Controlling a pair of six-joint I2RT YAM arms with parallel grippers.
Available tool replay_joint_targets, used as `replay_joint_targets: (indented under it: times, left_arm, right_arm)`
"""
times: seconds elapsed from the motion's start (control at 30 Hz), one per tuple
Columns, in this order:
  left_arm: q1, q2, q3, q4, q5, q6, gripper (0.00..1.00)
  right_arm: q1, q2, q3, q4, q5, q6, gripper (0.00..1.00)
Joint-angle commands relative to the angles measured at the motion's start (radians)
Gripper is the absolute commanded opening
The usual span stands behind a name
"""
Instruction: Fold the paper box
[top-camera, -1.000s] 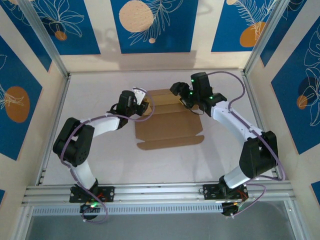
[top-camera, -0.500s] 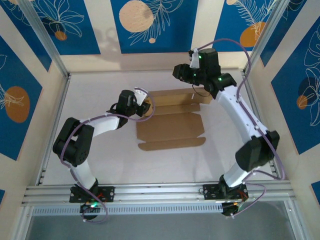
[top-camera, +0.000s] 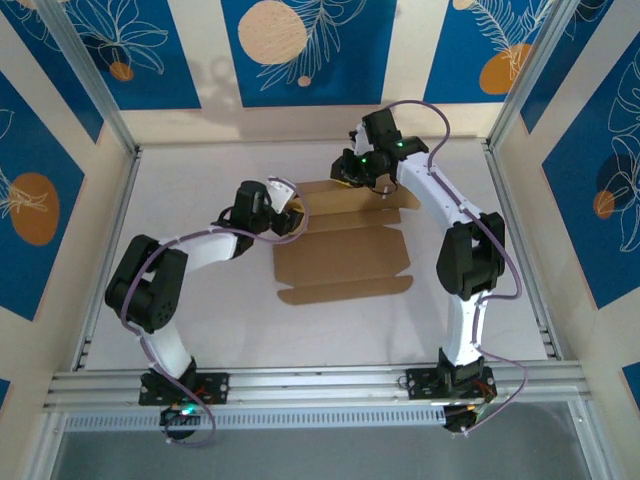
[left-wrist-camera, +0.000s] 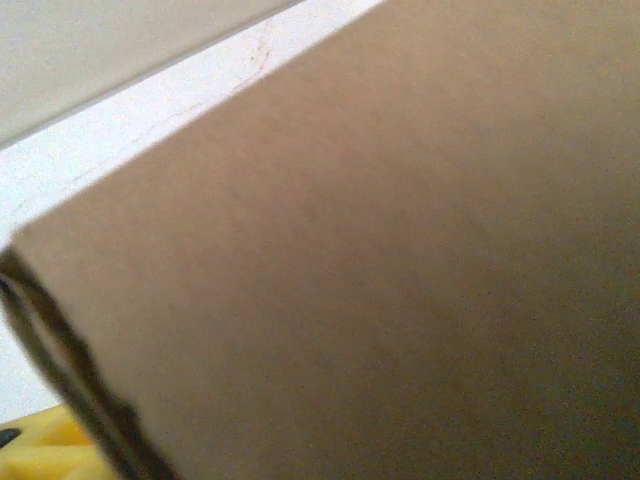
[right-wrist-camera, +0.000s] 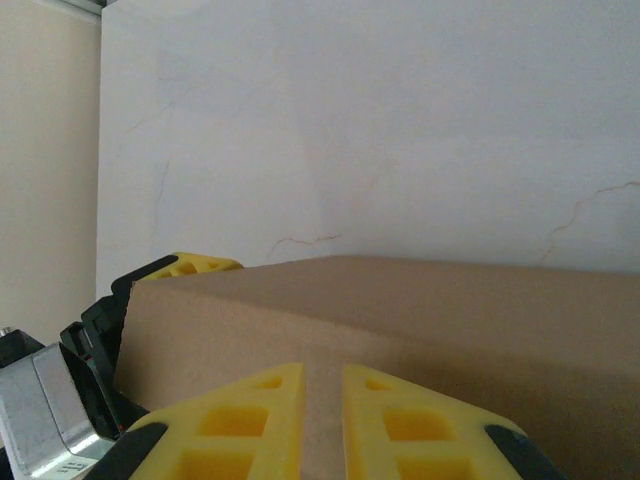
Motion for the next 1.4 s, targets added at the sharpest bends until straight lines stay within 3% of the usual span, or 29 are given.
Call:
replay_joint_targets:
  times: [0.0,0.3,0.57,0.77,1.0,1.1,1.27,1.37]
  left_arm:
    - [0.022,-0.028,-0.033,0.010,0.033,0.013,0.66]
    - [0.042,-0.060,-0.082,0.012,0.067,-0.001,0.72]
    - [0.034,-0.023,-0.063,0.027,-0.002,-0.052,0.70]
    - [-0.011,-0.006,-0.060,0.064,-0.070,-0.078,0.74]
    - [-0.032,-0.021,-0.093,0.092,-0.061,-0.096,0.78]
    - [-0.031,-0.017,-0.098,0.087,-0.104,-0.085,0.77]
    - [-0.032,0.015,-0.063,0.051,-0.216,-0.090,0.68]
    - [-0.032,0.019,-0.062,0.065,-0.193,-0.094,0.66]
  right_arm:
    - [-0.006,-0.010,0.003,-0.029,0.021,-0.021,0.18]
    - [0.003,-0.011,-0.003,-0.024,0.056,-0.020,0.17]
    - [0.033,-0.040,-0.049,-0.001,0.088,-0.021,0.13]
    - [0.042,-0.059,-0.084,0.021,0.092,-0.002,0.12]
    - [0.046,-0.063,-0.084,0.026,0.107,0.008,0.12]
    - [0.048,-0.068,-0.087,0.029,0.110,0.010,0.12]
    - [0.057,-0.072,-0.090,0.030,0.115,0.010,0.12]
    - [0.063,-0.073,-0.094,0.031,0.117,0.007,0.12]
